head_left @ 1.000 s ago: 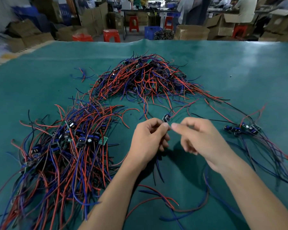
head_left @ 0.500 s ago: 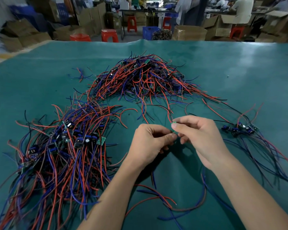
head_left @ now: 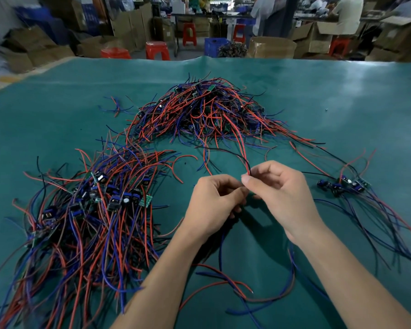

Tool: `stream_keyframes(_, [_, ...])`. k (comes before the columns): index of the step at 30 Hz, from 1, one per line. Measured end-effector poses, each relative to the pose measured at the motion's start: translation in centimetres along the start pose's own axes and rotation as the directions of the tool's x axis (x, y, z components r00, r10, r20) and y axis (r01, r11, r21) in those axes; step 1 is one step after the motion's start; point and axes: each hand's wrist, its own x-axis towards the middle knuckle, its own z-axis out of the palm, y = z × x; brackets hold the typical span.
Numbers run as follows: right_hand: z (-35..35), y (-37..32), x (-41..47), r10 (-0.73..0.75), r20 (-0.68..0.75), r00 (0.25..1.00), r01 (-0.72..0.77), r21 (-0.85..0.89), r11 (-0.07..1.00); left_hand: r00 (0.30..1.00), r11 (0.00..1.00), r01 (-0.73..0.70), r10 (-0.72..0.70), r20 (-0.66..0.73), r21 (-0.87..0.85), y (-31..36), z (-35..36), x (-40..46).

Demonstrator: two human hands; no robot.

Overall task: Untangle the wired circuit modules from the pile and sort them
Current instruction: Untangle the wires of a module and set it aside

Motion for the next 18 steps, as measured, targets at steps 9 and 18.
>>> stream_keyframes(9, [0.16, 0.12, 0.23, 0.020, -0.088, 0.996, 0.002, 0.248, 0.969, 1.000, 0.993, 0.007, -0.009, -0.013, -0.116, -0.19, 0.08, 0.20])
stream_keyframes(18, [0.65, -0.28, 0.06, 0.114, -0.021, 0.993, -0.098, 0.375, 0.922, 0.998, 0.990, 0.039, -0.033, 0.049, -0.135, -0.13, -0.06, 0.13])
